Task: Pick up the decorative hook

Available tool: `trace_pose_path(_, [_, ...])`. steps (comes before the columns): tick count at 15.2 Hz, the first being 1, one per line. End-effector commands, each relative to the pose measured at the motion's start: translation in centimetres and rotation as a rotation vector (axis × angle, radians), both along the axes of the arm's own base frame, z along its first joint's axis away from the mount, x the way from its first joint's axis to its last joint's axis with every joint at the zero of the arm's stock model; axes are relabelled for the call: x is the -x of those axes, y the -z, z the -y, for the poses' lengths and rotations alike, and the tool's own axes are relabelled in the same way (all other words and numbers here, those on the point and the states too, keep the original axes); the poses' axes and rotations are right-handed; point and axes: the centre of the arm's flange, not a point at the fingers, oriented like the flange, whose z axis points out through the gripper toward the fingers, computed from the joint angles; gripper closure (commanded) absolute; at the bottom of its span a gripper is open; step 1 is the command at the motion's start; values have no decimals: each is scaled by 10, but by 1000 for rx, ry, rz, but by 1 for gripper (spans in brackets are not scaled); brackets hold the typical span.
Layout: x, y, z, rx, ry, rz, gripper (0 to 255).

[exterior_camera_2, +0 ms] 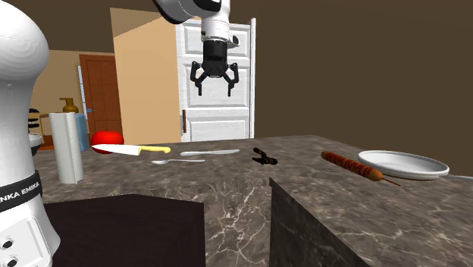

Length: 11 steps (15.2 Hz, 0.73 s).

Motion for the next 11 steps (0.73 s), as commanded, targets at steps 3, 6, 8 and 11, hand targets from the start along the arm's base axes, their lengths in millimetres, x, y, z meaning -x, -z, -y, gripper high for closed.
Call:
trace_pose_path(3, [-31, 35, 36, -16, -45, -7, 0])
trace_pose_path(6, [-53, 60, 60, -30, -78, -13, 0])
trace_pose_path(8, [-69, 77, 75, -38, -100, -17, 0])
trace_pose_path(11, [-92, 104, 96, -52, -132, -23, 0])
